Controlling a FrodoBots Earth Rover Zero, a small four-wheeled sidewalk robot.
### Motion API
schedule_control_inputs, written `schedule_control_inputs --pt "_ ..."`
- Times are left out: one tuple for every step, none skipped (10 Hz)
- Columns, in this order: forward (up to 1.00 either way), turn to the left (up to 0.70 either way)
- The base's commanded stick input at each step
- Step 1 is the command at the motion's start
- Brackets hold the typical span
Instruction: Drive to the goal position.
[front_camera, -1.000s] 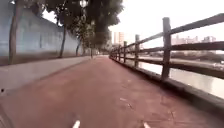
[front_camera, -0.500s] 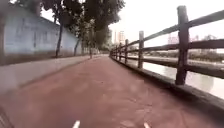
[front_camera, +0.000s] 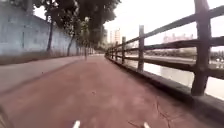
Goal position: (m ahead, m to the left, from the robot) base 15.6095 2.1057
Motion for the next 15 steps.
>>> schedule_control_inputs --pt "1.00 0.00" --pt "1.00 0.00" --pt "1.00 0.00" --pt "1.00 0.00" --pt "1.00 0.01" --pt "1.00 0.01" --pt "1.00 0.01" --pt "1.00 0.02" --pt "1.00 0.03" --pt "1.00 0.03" --pt "1.00 0.03" --pt "1.00 0.03" --pt "1.00 0.03" --pt "1.00 0.03" --pt "1.00 0.03"
